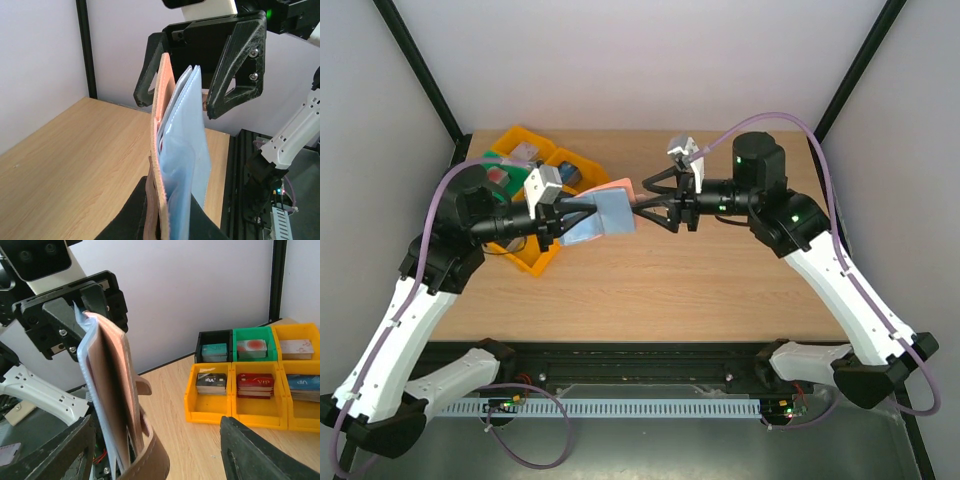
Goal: Take the credit cards out of the card holder
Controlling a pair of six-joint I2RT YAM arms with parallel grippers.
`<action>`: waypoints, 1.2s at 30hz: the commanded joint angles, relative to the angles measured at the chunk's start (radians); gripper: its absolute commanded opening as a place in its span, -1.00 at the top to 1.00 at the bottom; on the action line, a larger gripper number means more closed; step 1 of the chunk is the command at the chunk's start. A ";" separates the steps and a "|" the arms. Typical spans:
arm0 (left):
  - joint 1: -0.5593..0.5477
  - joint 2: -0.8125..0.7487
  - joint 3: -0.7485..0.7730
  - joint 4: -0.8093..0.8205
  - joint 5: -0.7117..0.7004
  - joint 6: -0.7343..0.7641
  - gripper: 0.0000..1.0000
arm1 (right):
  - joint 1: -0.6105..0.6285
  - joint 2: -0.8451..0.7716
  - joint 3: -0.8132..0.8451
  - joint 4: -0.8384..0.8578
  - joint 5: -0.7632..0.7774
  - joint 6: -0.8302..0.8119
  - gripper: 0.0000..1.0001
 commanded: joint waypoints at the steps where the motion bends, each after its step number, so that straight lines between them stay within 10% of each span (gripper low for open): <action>1: 0.005 -0.036 -0.025 0.106 0.047 -0.028 0.95 | 0.001 -0.033 0.003 -0.069 0.002 -0.017 -0.31; 36: 0.000 -0.051 -0.152 0.358 0.178 -0.215 0.95 | 0.257 0.080 -0.089 0.309 0.313 0.242 -0.57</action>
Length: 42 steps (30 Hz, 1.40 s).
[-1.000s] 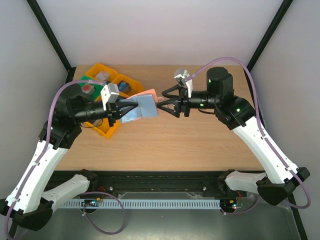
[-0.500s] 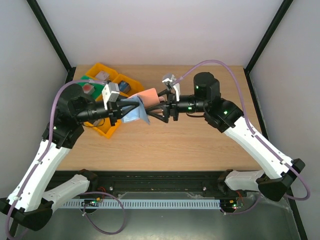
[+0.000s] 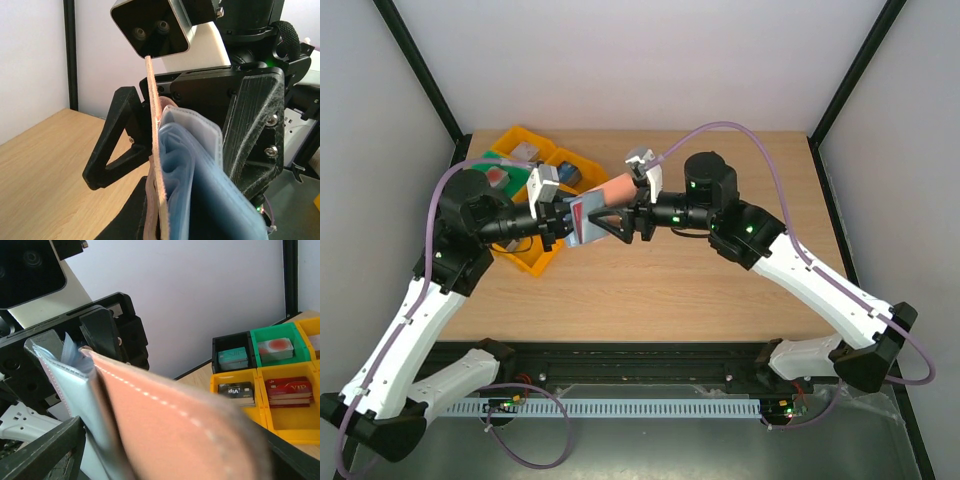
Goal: Take the credit cards out of the card holder
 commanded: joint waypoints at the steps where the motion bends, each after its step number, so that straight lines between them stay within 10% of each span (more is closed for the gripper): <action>1: -0.007 -0.019 -0.008 0.110 0.090 -0.045 0.95 | 0.013 0.017 -0.005 0.068 0.055 0.006 -0.51; 12: 0.002 -0.029 -0.021 0.099 0.073 -0.034 0.95 | 0.014 -0.084 -0.089 0.091 0.087 -0.011 0.94; 17: 0.004 -0.028 -0.025 0.105 0.074 -0.051 0.95 | 0.010 -0.103 -0.089 0.088 0.060 -0.006 0.97; 24: 0.057 -0.061 -0.045 0.011 0.039 0.024 -0.30 | -0.064 -0.137 -0.085 0.085 -0.014 0.033 0.97; 32: 0.109 -0.147 -0.143 -0.005 0.141 0.116 -0.92 | -0.101 -0.129 -0.079 0.035 -0.069 0.032 0.97; 42: 0.114 -0.101 -0.169 0.152 0.051 -0.068 -0.99 | -0.101 -0.119 -0.078 0.126 -0.329 0.057 0.97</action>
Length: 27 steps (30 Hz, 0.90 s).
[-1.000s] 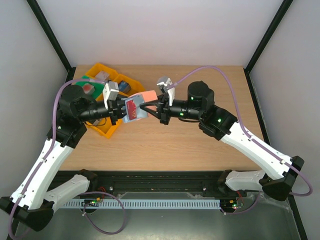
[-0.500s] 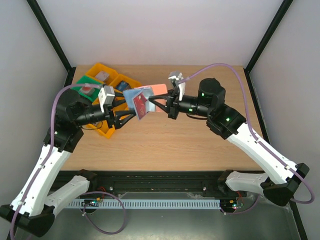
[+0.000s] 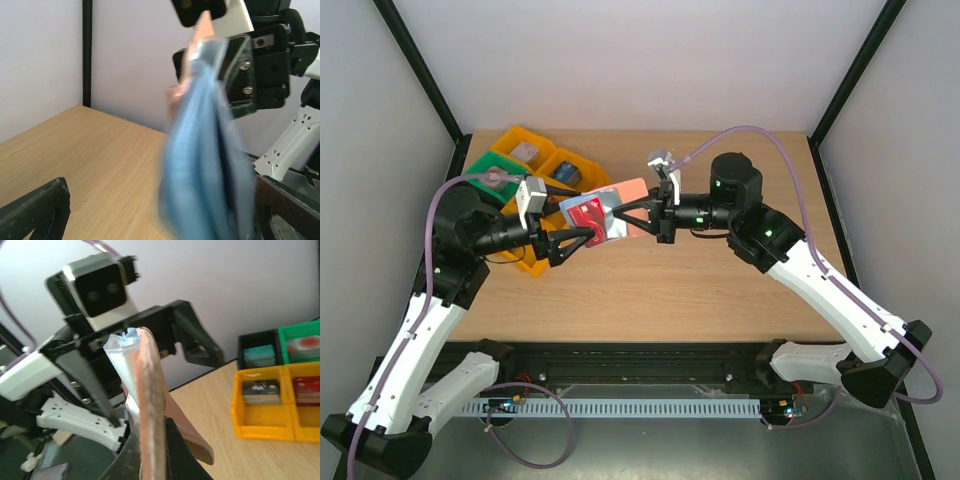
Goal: Take the credit cards out of the card holder
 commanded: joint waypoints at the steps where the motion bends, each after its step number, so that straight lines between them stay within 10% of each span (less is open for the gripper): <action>1: 0.008 0.003 -0.015 0.071 0.043 -0.042 -0.98 | -0.001 -0.038 -0.003 0.110 -0.152 0.024 0.97; 8: 0.007 0.003 -0.051 0.207 0.160 -0.136 -0.91 | -0.001 -0.015 -0.002 0.115 -0.254 0.027 0.97; 11: -0.003 0.004 -0.062 0.271 0.217 -0.179 -0.37 | -0.001 -0.008 0.000 0.112 -0.258 0.016 0.97; 14: -0.010 -0.001 -0.055 0.247 0.227 -0.164 0.83 | -0.003 -0.018 0.003 0.109 -0.248 -0.006 0.97; 17: -0.009 -0.007 -0.041 0.168 0.183 -0.132 0.95 | -0.032 -0.041 -0.013 0.088 -0.189 -0.028 0.92; 21: -0.010 -0.008 -0.042 -0.014 -0.147 -0.056 0.95 | -0.093 -0.080 -0.044 -0.003 0.118 -0.026 0.03; 27: -0.032 0.106 0.010 -0.255 -0.984 0.207 0.95 | -0.131 -0.013 0.001 -0.256 0.526 -0.029 0.12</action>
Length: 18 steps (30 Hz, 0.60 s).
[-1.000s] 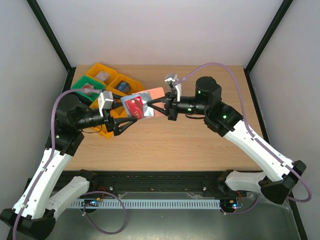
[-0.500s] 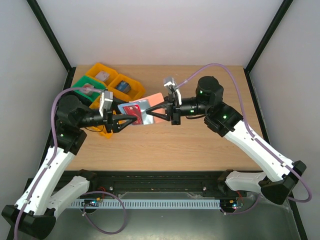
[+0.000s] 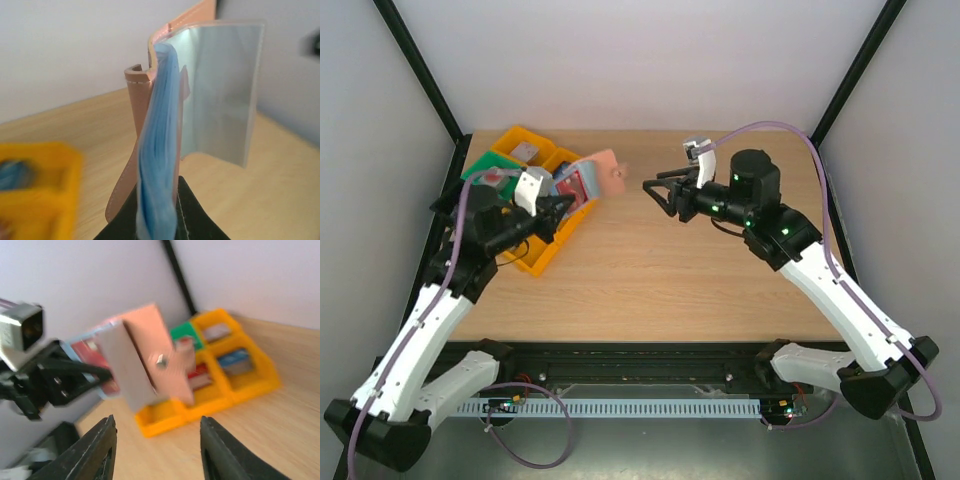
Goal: Take the credit cards out of the card holder
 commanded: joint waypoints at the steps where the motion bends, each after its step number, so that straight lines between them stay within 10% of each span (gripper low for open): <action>1: -0.033 0.084 0.061 -0.193 -0.666 0.254 0.95 | -0.006 0.063 0.045 -0.222 0.285 -0.019 0.20; 6: -0.089 0.090 0.070 -0.181 -0.699 0.359 0.95 | 0.151 0.093 0.037 -0.072 0.015 -0.040 0.35; 10: -0.088 0.091 0.096 -0.191 -0.336 0.273 0.95 | 0.204 0.131 -0.006 0.198 -0.200 0.071 0.35; 18: -0.035 0.090 0.119 -0.105 0.157 0.027 0.95 | 0.202 0.171 0.010 0.234 -0.040 0.111 0.56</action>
